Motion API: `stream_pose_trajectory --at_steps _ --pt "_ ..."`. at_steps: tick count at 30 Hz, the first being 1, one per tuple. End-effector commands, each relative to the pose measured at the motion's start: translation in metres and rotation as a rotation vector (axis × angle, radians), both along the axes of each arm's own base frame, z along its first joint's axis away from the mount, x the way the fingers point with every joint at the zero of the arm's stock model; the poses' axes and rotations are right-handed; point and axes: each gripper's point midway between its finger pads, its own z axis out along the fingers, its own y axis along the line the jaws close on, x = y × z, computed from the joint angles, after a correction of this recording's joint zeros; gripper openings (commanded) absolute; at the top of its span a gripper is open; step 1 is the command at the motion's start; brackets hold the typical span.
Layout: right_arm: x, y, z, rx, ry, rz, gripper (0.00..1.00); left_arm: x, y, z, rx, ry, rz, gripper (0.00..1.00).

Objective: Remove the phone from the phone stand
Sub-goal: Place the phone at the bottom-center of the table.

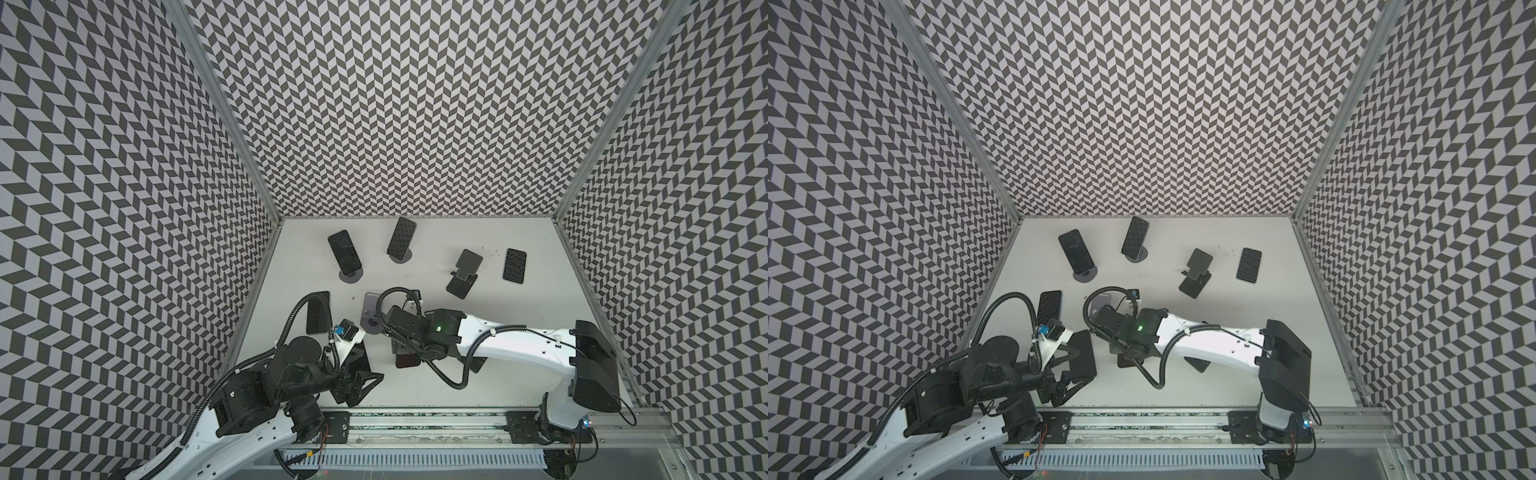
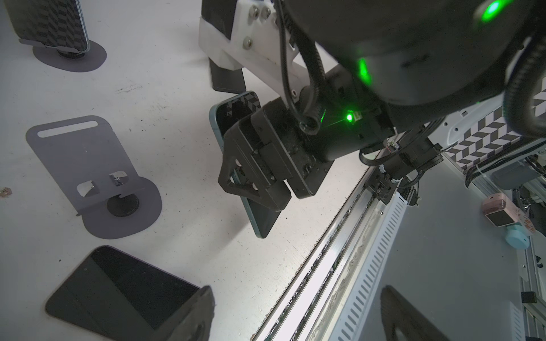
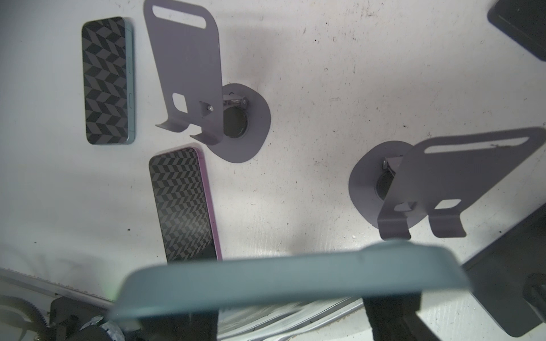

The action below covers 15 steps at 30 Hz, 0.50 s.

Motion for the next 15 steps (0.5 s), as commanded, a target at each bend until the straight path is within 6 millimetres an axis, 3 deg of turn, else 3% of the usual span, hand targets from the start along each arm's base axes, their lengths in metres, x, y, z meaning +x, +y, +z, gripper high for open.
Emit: stream_pose_trajectory --at_steps 1,15 --pt "0.003 0.011 0.01 0.068 -0.016 -0.002 0.55 -0.001 0.0 -0.002 0.0 -0.001 -0.01 0.88" --pt "0.001 0.013 -0.006 0.044 0.015 0.025 0.55 -0.001 -0.001 -0.004 0.006 0.002 -0.011 0.88"
